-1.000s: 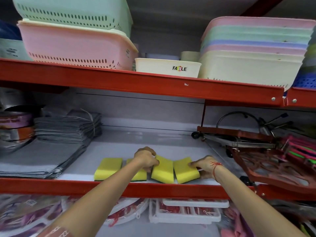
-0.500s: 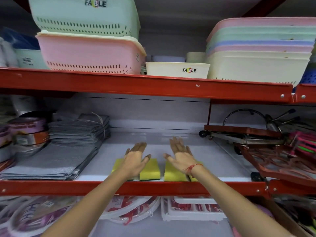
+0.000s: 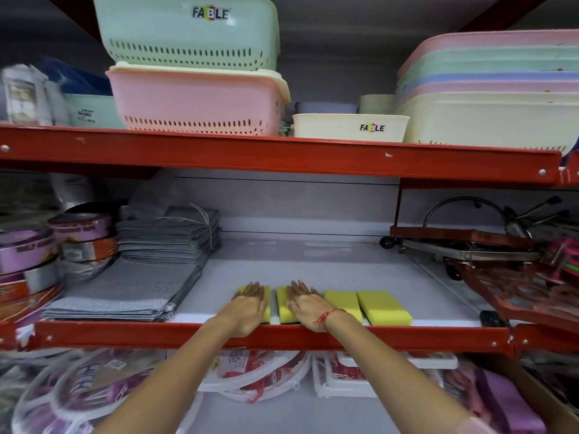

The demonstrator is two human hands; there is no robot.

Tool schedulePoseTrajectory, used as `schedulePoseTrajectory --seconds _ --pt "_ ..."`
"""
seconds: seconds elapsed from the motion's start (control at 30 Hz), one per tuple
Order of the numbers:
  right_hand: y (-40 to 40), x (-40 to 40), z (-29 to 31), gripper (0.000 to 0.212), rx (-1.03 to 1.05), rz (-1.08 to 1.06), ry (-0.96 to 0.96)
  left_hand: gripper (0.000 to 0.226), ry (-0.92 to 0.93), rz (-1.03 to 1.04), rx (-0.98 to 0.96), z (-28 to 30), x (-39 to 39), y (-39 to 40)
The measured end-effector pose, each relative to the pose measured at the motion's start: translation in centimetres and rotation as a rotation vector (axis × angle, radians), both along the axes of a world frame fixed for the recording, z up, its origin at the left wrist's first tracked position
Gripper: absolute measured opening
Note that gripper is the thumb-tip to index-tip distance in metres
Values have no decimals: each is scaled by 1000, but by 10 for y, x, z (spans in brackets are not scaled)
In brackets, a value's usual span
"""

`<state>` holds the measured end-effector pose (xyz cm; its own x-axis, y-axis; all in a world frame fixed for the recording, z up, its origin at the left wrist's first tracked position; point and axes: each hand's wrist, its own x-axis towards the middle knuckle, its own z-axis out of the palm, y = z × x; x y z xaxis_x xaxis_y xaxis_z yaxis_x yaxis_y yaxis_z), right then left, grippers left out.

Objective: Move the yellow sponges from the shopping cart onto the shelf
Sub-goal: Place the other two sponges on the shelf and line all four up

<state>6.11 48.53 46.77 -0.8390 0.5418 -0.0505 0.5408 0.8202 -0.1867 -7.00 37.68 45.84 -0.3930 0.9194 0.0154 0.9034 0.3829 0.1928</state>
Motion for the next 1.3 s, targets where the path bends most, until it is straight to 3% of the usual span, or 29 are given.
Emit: schedulePoseTrajectory --seconds 1.3 --pt "-4 28 4 53 63 -9 123 61 -48 -44 -9 7 26 -4"
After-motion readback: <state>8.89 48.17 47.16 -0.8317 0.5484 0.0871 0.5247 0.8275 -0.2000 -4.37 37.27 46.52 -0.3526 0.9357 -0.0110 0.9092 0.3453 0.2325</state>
